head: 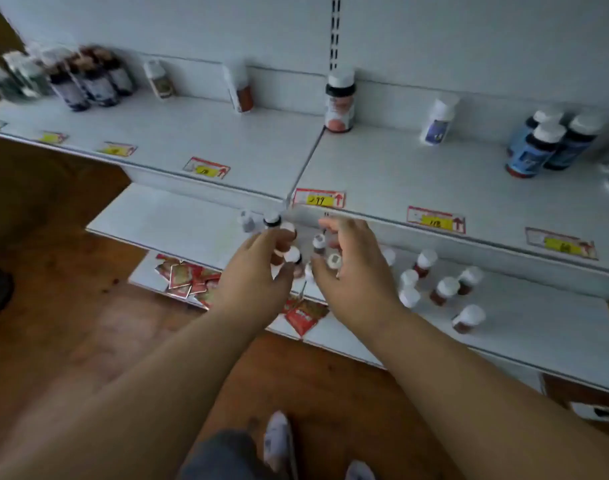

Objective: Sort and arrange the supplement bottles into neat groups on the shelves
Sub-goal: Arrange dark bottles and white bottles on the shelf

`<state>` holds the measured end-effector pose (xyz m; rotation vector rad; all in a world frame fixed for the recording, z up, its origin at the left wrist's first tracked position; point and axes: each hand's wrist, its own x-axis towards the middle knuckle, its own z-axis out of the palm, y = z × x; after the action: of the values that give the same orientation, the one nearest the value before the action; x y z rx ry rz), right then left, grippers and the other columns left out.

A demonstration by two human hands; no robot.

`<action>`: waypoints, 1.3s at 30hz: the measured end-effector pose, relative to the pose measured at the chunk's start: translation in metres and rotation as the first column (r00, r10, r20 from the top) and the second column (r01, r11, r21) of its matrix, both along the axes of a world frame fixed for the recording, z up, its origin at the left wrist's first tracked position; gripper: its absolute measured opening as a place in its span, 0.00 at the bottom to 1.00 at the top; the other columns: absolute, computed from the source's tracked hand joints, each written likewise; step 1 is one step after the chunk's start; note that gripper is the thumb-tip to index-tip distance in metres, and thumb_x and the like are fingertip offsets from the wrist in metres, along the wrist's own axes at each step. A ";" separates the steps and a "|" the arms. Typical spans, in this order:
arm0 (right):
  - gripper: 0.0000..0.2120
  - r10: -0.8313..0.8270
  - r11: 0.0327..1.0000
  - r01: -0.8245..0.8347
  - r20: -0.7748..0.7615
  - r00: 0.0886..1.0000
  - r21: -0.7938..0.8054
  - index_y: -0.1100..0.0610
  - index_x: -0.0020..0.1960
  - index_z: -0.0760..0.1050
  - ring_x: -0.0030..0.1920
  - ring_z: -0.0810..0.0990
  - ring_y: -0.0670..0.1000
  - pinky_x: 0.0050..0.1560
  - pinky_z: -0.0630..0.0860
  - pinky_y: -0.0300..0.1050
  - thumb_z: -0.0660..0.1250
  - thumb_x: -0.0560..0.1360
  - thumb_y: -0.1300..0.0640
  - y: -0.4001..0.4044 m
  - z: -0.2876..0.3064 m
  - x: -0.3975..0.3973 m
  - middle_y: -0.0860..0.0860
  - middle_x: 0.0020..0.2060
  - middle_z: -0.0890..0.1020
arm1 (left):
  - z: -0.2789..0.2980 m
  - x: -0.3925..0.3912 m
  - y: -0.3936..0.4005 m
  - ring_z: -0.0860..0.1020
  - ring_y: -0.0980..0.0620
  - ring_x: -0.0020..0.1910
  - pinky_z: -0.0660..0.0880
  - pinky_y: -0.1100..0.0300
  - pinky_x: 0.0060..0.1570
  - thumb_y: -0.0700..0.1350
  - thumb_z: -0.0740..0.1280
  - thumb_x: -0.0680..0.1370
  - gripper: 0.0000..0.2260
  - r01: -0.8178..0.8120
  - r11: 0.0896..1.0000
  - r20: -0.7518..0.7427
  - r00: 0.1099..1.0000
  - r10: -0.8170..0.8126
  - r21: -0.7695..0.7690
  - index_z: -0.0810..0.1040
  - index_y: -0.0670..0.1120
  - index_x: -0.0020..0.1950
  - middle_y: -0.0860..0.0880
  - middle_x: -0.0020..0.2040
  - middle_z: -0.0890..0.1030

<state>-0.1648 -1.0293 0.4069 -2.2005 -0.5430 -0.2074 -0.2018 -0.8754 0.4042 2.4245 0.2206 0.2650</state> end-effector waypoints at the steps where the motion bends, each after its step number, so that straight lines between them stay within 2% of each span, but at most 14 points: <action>1: 0.20 0.013 1.000 -0.013 -0.024 1.000 0.007 0.52 0.65 0.71 0.58 0.74 0.48 0.56 0.72 0.43 0.69 0.74 0.59 0.016 -0.005 -0.008 0.46 0.56 0.72 | -0.004 -0.009 0.015 0.77 0.58 0.47 0.76 0.58 0.50 0.42 0.68 0.76 0.17 -0.019 1.000 -0.025 1.000 0.019 0.002 0.75 0.53 0.64 0.56 0.55 0.78; 4: 0.20 0.056 0.998 -0.057 -0.096 0.994 -0.007 0.51 0.65 0.70 0.59 0.74 0.47 0.58 0.69 0.40 0.69 0.75 0.58 0.065 -0.017 -0.023 0.44 0.56 0.72 | -0.016 -0.025 0.068 0.78 0.56 0.49 0.75 0.58 0.51 0.41 0.68 0.76 0.18 -0.030 0.999 -0.074 0.997 0.029 -0.011 0.75 0.53 0.65 0.55 0.56 0.78; 8: 0.21 0.069 0.993 -0.080 -0.139 0.988 -0.082 0.50 0.67 0.70 0.60 0.73 0.48 0.60 0.71 0.44 0.68 0.75 0.57 0.143 -0.032 -0.018 0.46 0.59 0.72 | -0.036 -0.021 0.149 0.77 0.59 0.49 0.75 0.60 0.50 0.42 0.68 0.77 0.18 0.000 0.999 -0.074 0.997 -0.003 -0.041 0.74 0.54 0.66 0.57 0.57 0.77; 12: 0.21 -0.035 0.993 0.017 -0.158 0.987 -0.113 0.51 0.66 0.71 0.58 0.75 0.49 0.58 0.74 0.49 0.69 0.74 0.57 0.231 -0.062 0.001 0.47 0.59 0.74 | -0.062 0.008 0.239 0.76 0.57 0.51 0.78 0.57 0.51 0.42 0.68 0.78 0.18 0.104 0.995 -0.105 0.989 -0.104 -0.005 0.74 0.53 0.67 0.56 0.57 0.77; 15: 0.20 -0.092 0.984 0.059 -0.197 0.976 -0.168 0.51 0.66 0.71 0.57 0.75 0.48 0.56 0.72 0.42 0.69 0.75 0.57 0.283 -0.094 0.016 0.48 0.59 0.74 | -0.085 0.034 0.299 0.76 0.54 0.52 0.76 0.57 0.52 0.42 0.68 0.78 0.19 0.151 0.988 -0.144 0.979 -0.146 0.029 0.74 0.52 0.67 0.54 0.57 0.78; 19: 0.19 -0.136 0.957 0.057 -0.264 0.955 -0.286 0.48 0.65 0.70 0.58 0.73 0.46 0.52 0.74 0.41 0.68 0.76 0.54 0.318 -0.148 0.051 0.46 0.61 0.72 | -0.142 0.078 0.344 0.77 0.52 0.56 0.75 0.57 0.53 0.43 0.67 0.78 0.19 0.213 0.975 -0.232 0.953 -0.193 0.064 0.72 0.53 0.69 0.54 0.60 0.77; 21: 0.18 -0.128 0.930 0.019 -0.276 0.953 -0.367 0.49 0.64 0.70 0.58 0.73 0.47 0.52 0.71 0.39 0.68 0.76 0.53 0.330 -0.185 0.083 0.47 0.62 0.72 | -0.185 0.107 0.357 0.77 0.53 0.57 0.76 0.58 0.53 0.45 0.67 0.79 0.19 0.237 0.969 -0.246 0.946 -0.213 0.074 0.72 0.54 0.69 0.54 0.61 0.76; 26: 0.20 -0.096 0.824 -0.062 -0.246 0.964 -0.564 0.48 0.67 0.68 0.60 0.73 0.52 0.57 0.71 0.46 0.67 0.77 0.49 0.348 -0.279 0.188 0.50 0.64 0.70 | -0.304 0.192 0.368 0.76 0.54 0.56 0.77 0.58 0.53 0.47 0.67 0.79 0.19 0.227 0.972 -0.250 0.946 -0.205 0.063 0.71 0.57 0.69 0.56 0.61 0.76; 31: 0.20 -0.075 0.671 -0.114 -0.220 0.973 -0.733 0.49 0.67 0.68 0.60 0.73 0.54 0.53 0.69 0.45 0.65 0.77 0.47 0.352 -0.341 0.266 0.52 0.63 0.70 | -0.388 0.247 0.350 0.75 0.57 0.51 0.76 0.61 0.50 0.47 0.67 0.79 0.19 0.084 0.989 -0.178 0.978 -0.105 -0.124 0.69 0.56 0.69 0.57 0.58 0.76; 33: 0.23 -0.078 0.674 -0.117 -0.228 0.971 -0.729 0.50 0.71 0.64 0.61 0.74 0.55 0.51 0.67 0.43 0.64 0.79 0.49 0.354 -0.356 0.284 0.53 0.66 0.70 | -0.411 0.266 0.338 0.76 0.56 0.54 0.76 0.58 0.53 0.47 0.69 0.78 0.23 0.033 0.984 -0.145 0.988 -0.059 -0.174 0.66 0.54 0.71 0.56 0.62 0.75; 36: 0.25 -0.119 0.703 -0.115 -0.276 0.954 -0.702 0.52 0.75 0.59 0.62 0.73 0.56 0.52 0.66 0.43 0.62 0.80 0.52 0.356 -0.369 0.307 0.55 0.67 0.69 | -0.433 0.302 0.325 0.74 0.48 0.65 0.73 0.52 0.62 0.46 0.71 0.76 0.30 -0.077 0.968 -0.109 0.993 0.052 -0.240 0.62 0.51 0.75 0.49 0.70 0.71; 39: 0.22 -0.167 0.737 -0.100 -0.324 0.931 -0.669 0.52 0.72 0.62 0.56 0.75 0.56 0.53 0.70 0.45 0.61 0.80 0.55 0.356 -0.373 0.328 0.55 0.62 0.75 | -0.447 0.330 0.315 0.73 0.46 0.66 0.72 0.51 0.63 0.49 0.71 0.76 0.28 -0.095 0.947 -0.147 0.988 0.051 -0.307 0.65 0.50 0.73 0.48 0.69 0.73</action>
<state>0.1629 -0.6734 0.0338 -2.8700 -0.3959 0.4640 0.1280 -0.5604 -0.0425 2.1219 0.3854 0.0868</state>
